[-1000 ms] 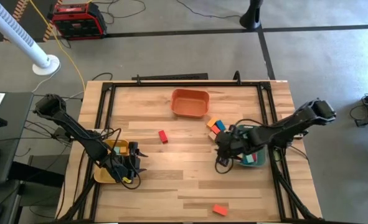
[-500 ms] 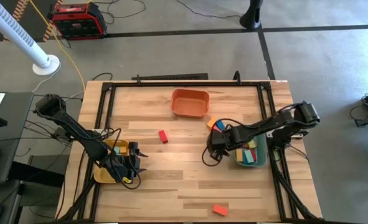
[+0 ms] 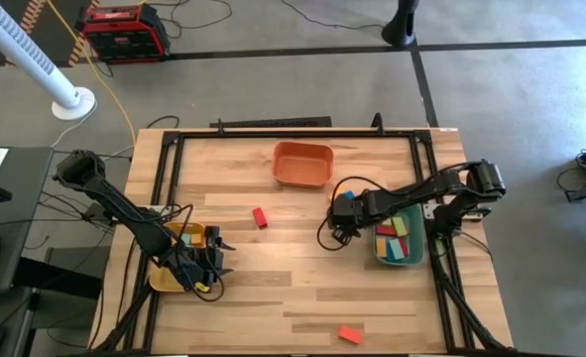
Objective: Sort blocks by size
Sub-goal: Put the large white block into the orange bin
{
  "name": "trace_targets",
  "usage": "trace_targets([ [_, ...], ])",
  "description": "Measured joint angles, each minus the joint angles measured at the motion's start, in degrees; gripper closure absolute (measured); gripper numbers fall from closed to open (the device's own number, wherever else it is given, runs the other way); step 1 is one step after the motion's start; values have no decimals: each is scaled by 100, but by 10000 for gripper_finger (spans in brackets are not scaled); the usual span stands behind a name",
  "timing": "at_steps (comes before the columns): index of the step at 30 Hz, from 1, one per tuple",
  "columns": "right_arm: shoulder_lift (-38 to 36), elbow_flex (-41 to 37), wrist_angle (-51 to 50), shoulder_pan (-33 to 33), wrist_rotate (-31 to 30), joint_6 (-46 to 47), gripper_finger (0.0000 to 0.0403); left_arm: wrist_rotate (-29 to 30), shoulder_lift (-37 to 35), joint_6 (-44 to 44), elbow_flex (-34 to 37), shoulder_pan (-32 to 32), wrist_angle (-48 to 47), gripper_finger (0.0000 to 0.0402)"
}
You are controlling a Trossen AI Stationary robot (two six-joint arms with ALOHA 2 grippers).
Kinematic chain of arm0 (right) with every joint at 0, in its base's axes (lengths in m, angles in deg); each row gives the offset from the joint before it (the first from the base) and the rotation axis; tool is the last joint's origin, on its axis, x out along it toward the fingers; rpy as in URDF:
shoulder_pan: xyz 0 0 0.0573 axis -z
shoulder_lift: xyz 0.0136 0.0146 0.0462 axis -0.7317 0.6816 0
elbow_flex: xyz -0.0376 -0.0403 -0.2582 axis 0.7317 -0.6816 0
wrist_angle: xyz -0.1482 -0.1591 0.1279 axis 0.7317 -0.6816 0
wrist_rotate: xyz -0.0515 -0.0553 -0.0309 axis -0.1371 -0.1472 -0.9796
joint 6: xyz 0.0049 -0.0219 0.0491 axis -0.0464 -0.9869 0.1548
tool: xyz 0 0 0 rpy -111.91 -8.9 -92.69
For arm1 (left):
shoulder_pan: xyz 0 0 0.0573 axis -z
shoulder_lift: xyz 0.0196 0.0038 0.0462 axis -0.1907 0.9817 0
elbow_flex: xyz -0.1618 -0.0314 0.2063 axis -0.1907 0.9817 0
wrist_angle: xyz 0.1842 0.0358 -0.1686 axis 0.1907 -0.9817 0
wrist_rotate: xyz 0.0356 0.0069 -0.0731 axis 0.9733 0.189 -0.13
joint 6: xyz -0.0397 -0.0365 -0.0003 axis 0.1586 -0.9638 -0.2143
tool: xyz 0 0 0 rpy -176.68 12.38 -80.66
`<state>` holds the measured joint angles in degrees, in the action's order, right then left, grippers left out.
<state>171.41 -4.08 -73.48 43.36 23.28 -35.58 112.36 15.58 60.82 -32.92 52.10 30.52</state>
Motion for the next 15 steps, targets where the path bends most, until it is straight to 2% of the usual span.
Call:
trace_targets([
  [9, 59, 0, 759, 185, 41, -282, 148, 0, 0, 1, 0, 1, -2, 134],
  [15, 131, 9, 1288, 198, 558, -314, 148, 0, 0, 1, 0, 0, -5, 134],
])
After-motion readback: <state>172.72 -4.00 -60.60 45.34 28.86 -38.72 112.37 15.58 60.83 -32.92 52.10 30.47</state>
